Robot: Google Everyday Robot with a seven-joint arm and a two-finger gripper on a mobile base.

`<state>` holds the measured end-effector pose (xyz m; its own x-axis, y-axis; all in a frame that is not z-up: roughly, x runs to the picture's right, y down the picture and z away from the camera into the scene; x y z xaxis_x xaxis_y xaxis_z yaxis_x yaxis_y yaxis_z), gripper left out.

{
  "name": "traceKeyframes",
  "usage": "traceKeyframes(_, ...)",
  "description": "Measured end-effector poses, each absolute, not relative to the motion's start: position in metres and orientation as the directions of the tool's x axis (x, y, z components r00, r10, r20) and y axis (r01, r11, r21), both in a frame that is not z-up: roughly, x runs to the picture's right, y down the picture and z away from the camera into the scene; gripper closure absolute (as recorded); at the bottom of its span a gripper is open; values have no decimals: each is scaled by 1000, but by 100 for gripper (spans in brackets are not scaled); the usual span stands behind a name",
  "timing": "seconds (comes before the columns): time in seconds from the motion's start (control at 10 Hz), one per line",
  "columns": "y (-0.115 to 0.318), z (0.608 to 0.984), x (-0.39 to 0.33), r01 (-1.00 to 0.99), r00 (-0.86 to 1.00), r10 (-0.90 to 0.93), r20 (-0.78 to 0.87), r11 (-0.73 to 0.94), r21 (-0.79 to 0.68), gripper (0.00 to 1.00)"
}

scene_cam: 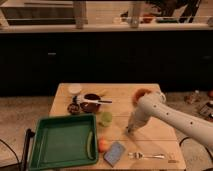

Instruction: Wipe table surface with towel

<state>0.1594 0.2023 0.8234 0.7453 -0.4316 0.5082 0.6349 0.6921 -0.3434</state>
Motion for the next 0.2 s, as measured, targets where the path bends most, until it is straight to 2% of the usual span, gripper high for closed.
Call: traceKeyframes(0.2,199,825,154,637,741,-430,516,694,-337,100)
